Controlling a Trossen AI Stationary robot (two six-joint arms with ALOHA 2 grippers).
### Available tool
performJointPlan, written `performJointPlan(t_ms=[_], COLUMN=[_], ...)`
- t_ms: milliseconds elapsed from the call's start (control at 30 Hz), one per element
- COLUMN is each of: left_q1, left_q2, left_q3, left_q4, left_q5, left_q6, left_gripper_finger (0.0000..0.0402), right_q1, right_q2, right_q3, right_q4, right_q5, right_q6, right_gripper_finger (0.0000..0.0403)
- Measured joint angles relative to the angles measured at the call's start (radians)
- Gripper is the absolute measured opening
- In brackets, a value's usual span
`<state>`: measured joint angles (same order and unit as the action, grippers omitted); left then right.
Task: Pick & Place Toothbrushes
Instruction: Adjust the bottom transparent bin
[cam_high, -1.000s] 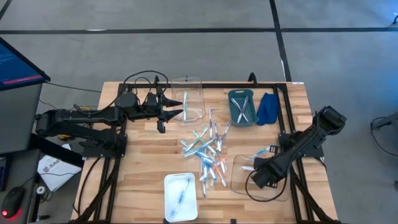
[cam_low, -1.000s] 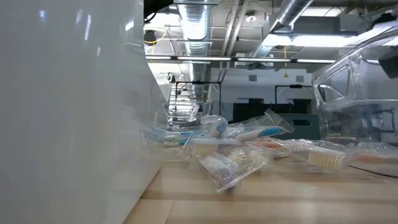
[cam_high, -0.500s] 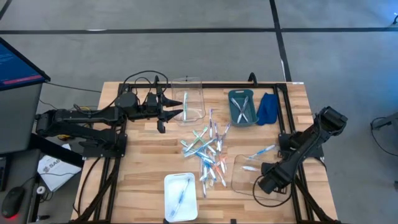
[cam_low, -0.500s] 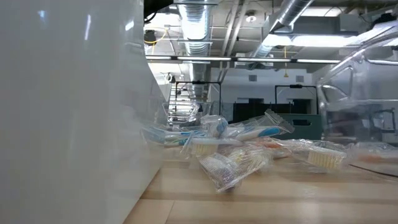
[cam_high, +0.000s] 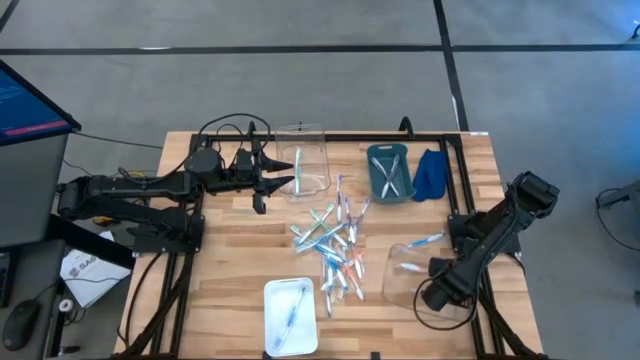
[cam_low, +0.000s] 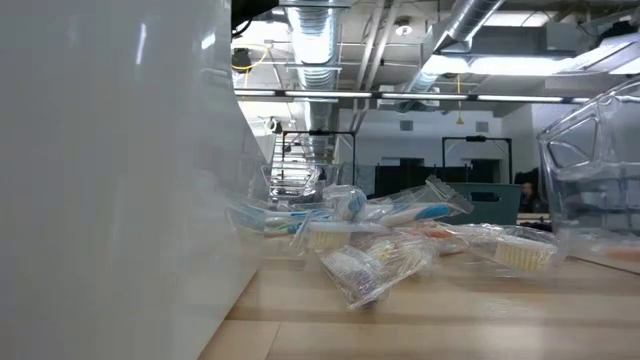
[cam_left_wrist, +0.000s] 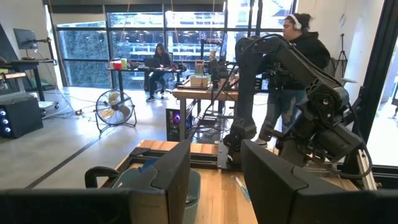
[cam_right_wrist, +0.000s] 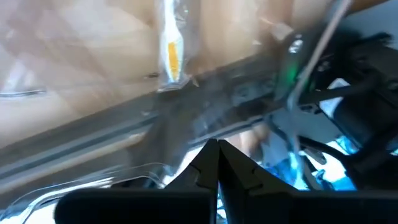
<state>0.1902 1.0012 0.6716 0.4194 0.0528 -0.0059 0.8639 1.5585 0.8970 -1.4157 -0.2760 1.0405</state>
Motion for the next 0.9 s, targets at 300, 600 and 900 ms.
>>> performJointPlan(t_ms=[300,600,900], left_q1=[0.0,0.0,0.0], left_q2=[0.0,0.0,0.0], left_q3=[0.0,0.0,0.0], left_q4=[0.0,0.0,0.0], left_q5=[0.0,0.0,0.0], left_q6=[0.0,0.0,0.0], left_gripper_finger=[0.0135,0.0135,0.0135], right_q1=[-0.001,0.001,-0.109], right_q2=[-0.033,-0.217,-0.119], right_q3=[0.103,0.15,0.148], right_q4=[0.021,0.292,0.347], right_q5=[0.301,0.6,0.676], right_q6=[-0.001,0.005,-0.123], right_gripper_finger=[0.0,0.0,0.0])
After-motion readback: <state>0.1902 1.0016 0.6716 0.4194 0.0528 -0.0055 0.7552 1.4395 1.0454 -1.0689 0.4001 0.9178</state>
